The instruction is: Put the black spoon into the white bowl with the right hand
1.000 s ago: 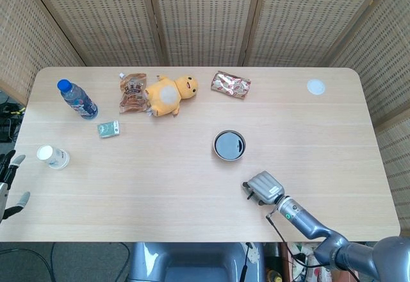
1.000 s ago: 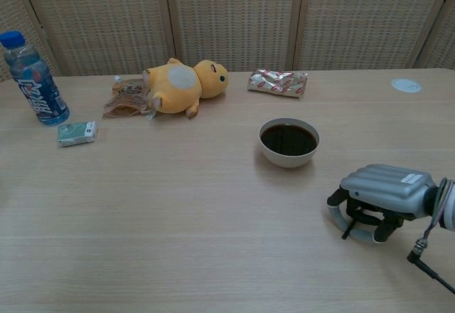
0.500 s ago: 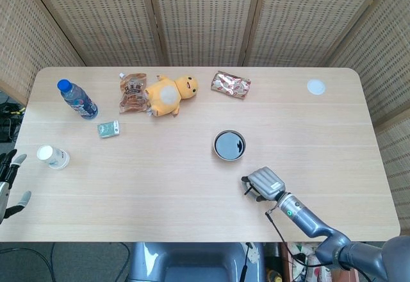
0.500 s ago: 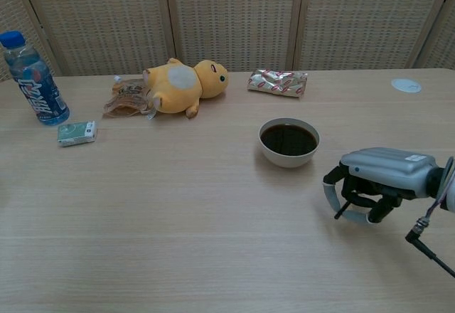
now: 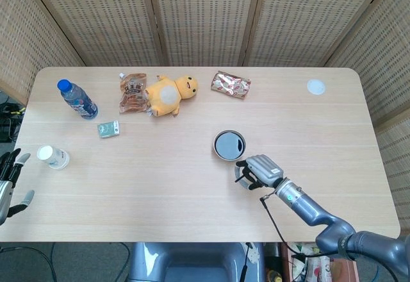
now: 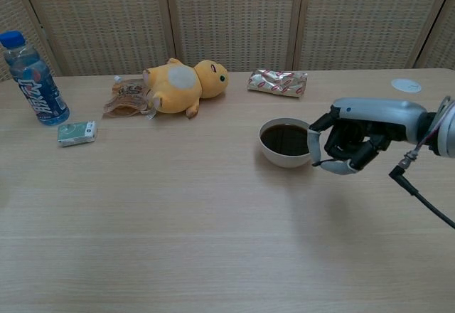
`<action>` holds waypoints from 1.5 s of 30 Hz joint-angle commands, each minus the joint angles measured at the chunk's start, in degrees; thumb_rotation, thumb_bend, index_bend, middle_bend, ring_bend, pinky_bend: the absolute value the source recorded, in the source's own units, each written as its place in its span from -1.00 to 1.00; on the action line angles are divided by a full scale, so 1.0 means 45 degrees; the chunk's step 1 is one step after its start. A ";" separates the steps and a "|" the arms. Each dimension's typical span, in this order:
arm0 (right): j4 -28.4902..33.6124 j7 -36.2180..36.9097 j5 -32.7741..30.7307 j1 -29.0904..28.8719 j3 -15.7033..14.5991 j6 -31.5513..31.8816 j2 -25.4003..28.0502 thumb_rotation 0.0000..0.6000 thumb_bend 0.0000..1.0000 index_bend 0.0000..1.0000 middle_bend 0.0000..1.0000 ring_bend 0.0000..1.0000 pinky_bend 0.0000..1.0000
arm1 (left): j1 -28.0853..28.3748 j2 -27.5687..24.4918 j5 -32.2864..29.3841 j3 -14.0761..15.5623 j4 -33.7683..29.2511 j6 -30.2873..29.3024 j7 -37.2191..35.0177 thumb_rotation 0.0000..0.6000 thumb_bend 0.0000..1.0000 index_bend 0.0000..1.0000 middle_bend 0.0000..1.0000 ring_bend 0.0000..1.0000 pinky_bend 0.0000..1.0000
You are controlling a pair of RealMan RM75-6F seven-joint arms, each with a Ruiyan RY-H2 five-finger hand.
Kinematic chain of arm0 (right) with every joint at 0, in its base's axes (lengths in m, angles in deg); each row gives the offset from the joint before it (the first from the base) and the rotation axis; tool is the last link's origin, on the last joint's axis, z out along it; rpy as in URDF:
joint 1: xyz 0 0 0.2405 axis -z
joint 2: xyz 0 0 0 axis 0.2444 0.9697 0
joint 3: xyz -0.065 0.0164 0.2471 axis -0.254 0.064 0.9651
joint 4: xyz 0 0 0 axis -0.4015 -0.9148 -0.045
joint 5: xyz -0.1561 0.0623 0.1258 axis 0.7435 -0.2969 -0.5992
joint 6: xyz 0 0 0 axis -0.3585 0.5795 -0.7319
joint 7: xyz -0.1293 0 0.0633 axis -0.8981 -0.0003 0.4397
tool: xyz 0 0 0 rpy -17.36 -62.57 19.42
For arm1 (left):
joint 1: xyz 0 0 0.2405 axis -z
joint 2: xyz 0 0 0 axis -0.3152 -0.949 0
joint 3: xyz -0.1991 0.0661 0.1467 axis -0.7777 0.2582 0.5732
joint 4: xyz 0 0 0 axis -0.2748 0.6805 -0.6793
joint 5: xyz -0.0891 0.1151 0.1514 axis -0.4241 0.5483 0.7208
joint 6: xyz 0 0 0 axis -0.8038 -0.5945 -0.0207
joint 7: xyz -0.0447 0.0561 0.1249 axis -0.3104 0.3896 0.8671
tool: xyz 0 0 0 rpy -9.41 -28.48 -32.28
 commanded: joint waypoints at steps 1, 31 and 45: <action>0.0475 0.0979 -0.0415 -0.0496 0.0545 -0.0668 0.0434 1.00 0.63 0.38 0.90 0.97 1.00 | -0.0002 0.0012 -0.0025 -0.0009 0.0017 0.0002 -0.0016 1.00 -0.31 -0.84 -0.92 -0.96 -1.00; -0.3947 0.4350 -0.2320 -0.3483 0.2328 -0.4726 -0.2435 1.00 0.66 0.40 0.90 0.97 1.00 | -0.0304 0.0022 -0.0323 0.0122 0.0272 -0.0033 -0.0180 1.00 -0.32 -0.84 -0.92 -0.96 -1.00; -0.6240 0.4610 -0.2536 -0.3534 0.2340 -0.5662 -0.3380 1.00 0.66 0.41 0.90 0.97 1.00 | -0.0301 0.0010 -0.0393 0.0120 0.0090 0.0055 0.0084 1.00 -0.32 -0.84 -0.92 -0.96 -1.00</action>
